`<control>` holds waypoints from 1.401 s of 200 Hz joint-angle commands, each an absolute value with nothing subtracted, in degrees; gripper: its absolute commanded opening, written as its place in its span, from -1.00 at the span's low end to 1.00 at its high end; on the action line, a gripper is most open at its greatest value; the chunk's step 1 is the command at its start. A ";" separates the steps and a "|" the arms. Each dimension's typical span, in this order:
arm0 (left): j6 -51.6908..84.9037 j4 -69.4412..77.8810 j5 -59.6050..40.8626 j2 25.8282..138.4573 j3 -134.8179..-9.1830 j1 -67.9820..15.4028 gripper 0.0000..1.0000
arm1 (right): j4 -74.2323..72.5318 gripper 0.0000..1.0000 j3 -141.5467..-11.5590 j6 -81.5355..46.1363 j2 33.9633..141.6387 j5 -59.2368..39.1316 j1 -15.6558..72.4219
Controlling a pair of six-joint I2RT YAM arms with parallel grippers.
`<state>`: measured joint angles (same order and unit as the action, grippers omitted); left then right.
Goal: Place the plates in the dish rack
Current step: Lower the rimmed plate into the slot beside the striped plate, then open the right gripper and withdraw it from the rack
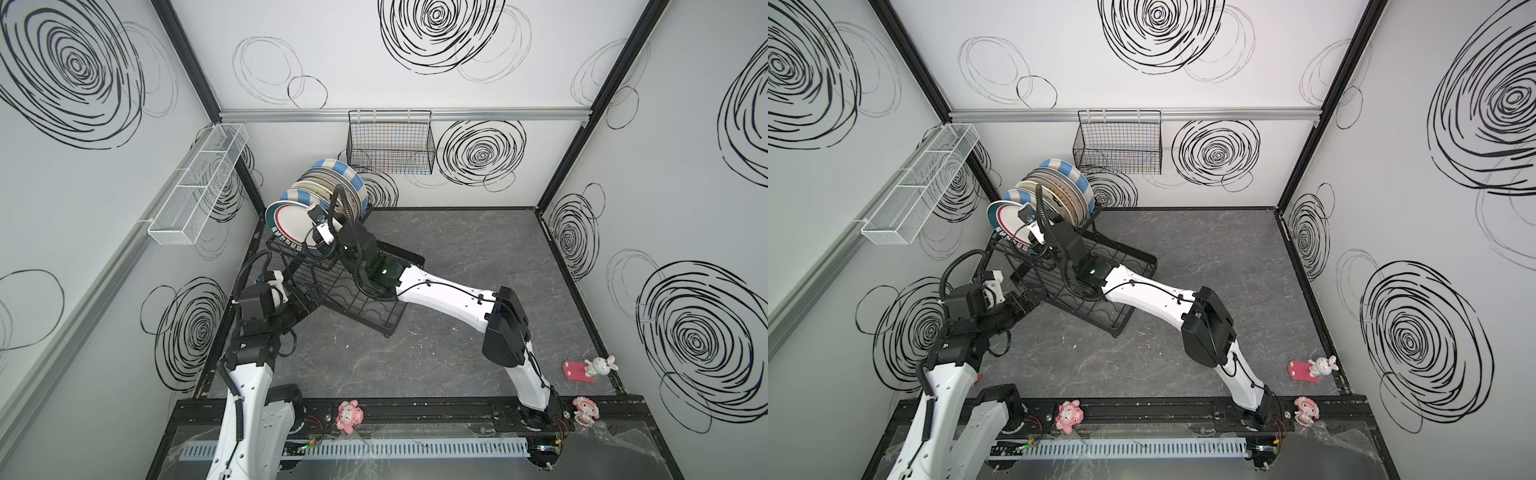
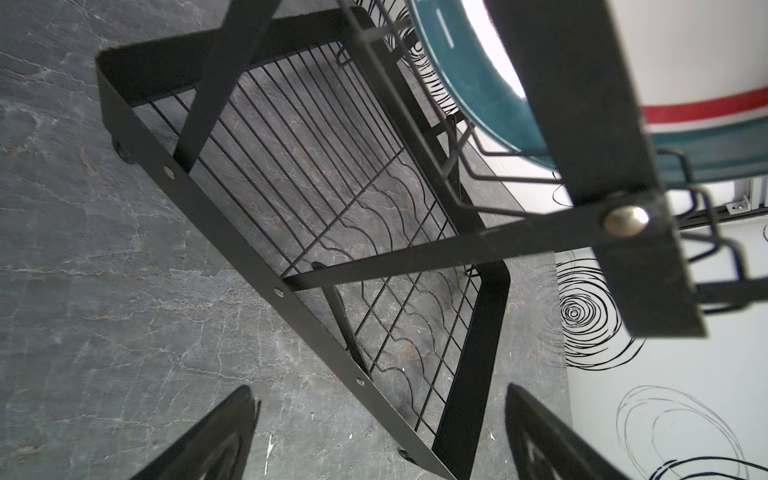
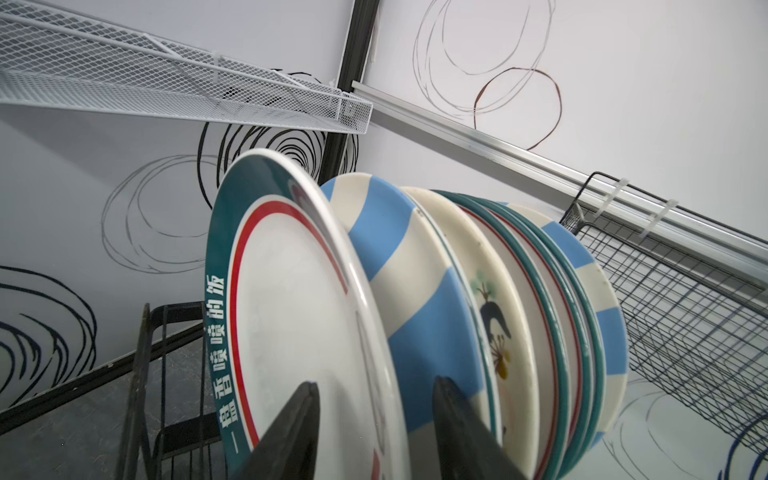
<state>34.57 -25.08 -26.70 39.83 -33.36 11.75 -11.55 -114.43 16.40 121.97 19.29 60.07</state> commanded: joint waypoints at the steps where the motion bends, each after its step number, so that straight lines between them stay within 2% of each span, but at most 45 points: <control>1: 34.98 -21.83 -26.19 39.81 -33.32 12.47 0.92 | -9.56 0.17 -114.38 15.01 116.22 18.24 59.58; 28: 34.98 -21.73 -25.84 39.99 -33.49 12.46 0.92 | -7.00 0.39 -110.22 12.61 110.29 13.90 59.42; 78: 35.06 -21.33 -25.47 40.52 -33.56 12.73 0.92 | 0.61 0.66 -98.07 3.71 96.20 10.07 56.46; 95: 35.16 -21.09 -25.55 40.60 -33.54 12.74 0.92 | 4.52 0.73 -89.66 -0.82 90.05 4.09 52.20; 118: 34.74 -21.48 -25.59 40.69 -33.75 12.70 0.92 | 8.45 0.75 -75.71 -7.80 83.06 -6.47 41.37; 140: 34.11 -22.23 -25.25 40.69 -33.84 12.79 0.92 | 9.82 0.75 -64.92 -11.64 80.16 -5.61 33.62; 158: 34.06 -21.97 -25.23 40.91 -33.43 12.83 0.92 | 8.95 0.81 -61.48 -7.76 82.17 -3.40 32.39; 185: 34.31 -21.80 -24.96 40.71 -33.07 12.83 0.92 | 5.81 0.85 -62.78 -1.51 90.05 -7.08 29.76; 247: 34.89 -21.39 -25.39 40.69 -32.59 12.81 0.92 | 17.04 0.85 -83.60 7.37 110.90 -6.19 27.67; 280: 34.89 -21.18 -25.42 40.87 -32.36 12.74 0.92 | 17.41 0.78 -87.57 10.01 115.51 -12.95 27.74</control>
